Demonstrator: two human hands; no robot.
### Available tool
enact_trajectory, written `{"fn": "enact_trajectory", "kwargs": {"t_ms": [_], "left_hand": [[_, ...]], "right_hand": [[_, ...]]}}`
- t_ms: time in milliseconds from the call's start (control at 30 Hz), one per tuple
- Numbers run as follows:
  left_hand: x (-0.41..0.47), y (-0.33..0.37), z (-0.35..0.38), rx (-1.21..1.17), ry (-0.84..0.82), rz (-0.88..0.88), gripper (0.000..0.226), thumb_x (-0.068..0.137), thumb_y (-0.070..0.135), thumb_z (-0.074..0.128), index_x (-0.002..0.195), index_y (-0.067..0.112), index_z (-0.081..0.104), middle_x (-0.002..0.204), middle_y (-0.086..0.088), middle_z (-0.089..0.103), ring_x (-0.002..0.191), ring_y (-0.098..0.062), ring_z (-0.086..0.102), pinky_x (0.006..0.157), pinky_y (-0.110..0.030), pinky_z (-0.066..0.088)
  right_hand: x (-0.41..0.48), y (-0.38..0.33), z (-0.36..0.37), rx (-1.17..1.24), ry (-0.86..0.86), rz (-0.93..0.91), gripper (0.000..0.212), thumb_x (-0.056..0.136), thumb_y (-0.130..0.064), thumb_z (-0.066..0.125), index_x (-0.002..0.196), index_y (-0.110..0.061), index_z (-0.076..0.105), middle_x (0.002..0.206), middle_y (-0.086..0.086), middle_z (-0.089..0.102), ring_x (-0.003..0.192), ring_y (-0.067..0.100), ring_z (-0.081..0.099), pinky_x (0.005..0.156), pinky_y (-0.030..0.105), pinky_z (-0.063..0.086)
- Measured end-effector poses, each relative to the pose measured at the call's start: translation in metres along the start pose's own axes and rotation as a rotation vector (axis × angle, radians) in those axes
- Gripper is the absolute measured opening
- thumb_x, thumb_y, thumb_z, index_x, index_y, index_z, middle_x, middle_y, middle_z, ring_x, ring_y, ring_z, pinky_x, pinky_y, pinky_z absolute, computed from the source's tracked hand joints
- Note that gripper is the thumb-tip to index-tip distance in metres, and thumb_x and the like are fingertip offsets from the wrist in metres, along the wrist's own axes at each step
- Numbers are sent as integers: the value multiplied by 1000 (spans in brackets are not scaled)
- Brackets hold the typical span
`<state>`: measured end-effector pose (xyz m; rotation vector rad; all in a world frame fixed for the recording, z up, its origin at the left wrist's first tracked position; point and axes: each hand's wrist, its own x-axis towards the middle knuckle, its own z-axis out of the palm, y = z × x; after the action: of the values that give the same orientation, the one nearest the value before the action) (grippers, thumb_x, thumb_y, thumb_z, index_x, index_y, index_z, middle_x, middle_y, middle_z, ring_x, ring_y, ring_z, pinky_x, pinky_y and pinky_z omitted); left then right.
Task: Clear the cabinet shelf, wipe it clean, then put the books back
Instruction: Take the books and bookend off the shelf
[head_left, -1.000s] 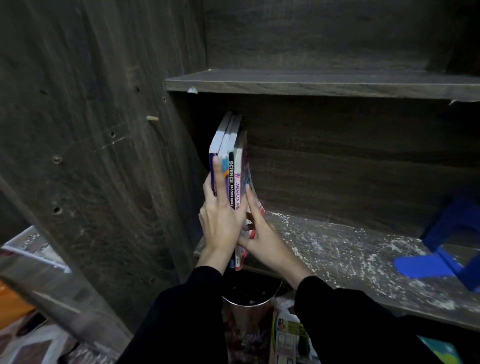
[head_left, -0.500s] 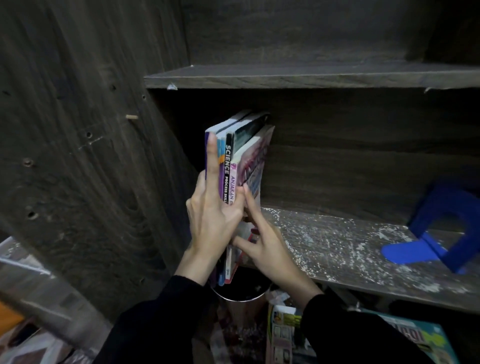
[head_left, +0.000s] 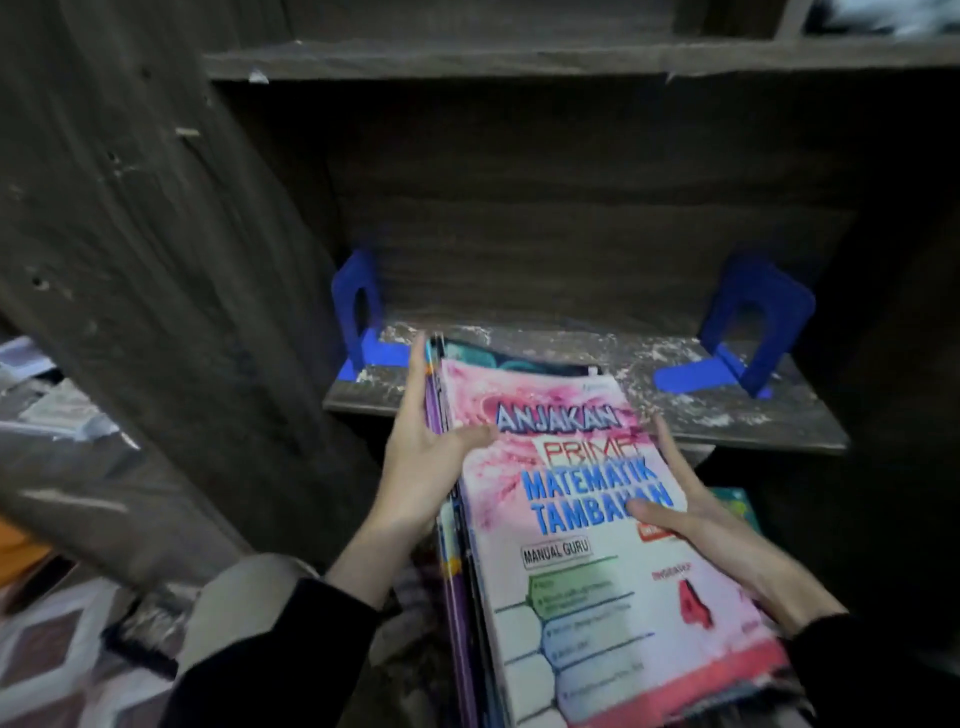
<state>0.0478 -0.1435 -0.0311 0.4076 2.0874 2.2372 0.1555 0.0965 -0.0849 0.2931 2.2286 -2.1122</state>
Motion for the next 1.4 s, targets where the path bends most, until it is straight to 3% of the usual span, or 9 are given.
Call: {"fn": "enact_trajectory", "kwargs": {"t_ms": [100,233,367,567,767,1000,1133,1300,1400], "left_hand": [[-24,-59,5,-54,-30,-213,85,76,-11,68,122,56,44,144,4,47,126,-16,51,105,-41,43],[-37,-101,15,48,-91,-379,66,84,-3,66,135,34,47,140,6,47,103,-2,56,78,-10,47],[-31,-142,24,227,-180,-477,60,91,4,60,144,21,38,137,5,41,95,9,49,61,1,37],[-3,-200,30,276,-188,-646,60,83,-4,67,137,16,48,136,-5,50,79,3,57,56,-4,46],[30,-246,33,211,-174,-676,77,75,-25,51,135,23,48,126,-4,57,82,-13,60,55,-18,49],[53,-296,27,213,-170,-678,76,74,-29,43,133,19,50,128,-9,57,77,-16,63,64,-32,47],[56,-315,22,175,-172,-693,72,68,-23,56,131,9,47,114,-16,61,81,-19,65,57,-25,54],[52,-336,18,185,-201,-686,63,74,-27,55,125,9,44,114,-12,58,89,-14,67,62,-23,56],[52,-339,15,185,-245,-668,67,76,-33,47,132,2,38,113,-14,57,83,-4,68,64,-23,56]], "right_hand": [[-21,28,-19,-76,-53,62,89,70,-24,75,133,-60,23,129,-41,36,105,-32,39,81,0,38],[-32,67,-32,-193,-144,219,77,59,-49,85,126,-60,46,142,-31,32,128,-8,35,102,23,41],[-25,91,-26,-124,-149,392,56,80,-17,75,124,-41,50,137,-17,40,101,-7,54,89,17,43],[10,134,-19,-114,-41,543,68,80,-6,71,130,-44,44,141,-4,46,115,16,54,111,44,34],[47,171,-6,-66,57,567,86,79,12,63,142,-39,35,101,-18,51,86,14,65,71,17,52],[84,201,15,-84,205,552,91,81,21,51,147,-37,29,144,12,42,57,11,49,47,23,44],[96,207,22,-160,247,559,84,83,20,46,147,-33,30,113,-2,54,75,9,56,52,12,47],[100,212,34,-296,272,577,73,87,14,42,147,-26,31,119,10,62,94,16,54,80,22,51],[104,216,38,-370,302,604,68,91,7,42,146,-30,32,116,12,62,85,14,50,69,16,45]]}}
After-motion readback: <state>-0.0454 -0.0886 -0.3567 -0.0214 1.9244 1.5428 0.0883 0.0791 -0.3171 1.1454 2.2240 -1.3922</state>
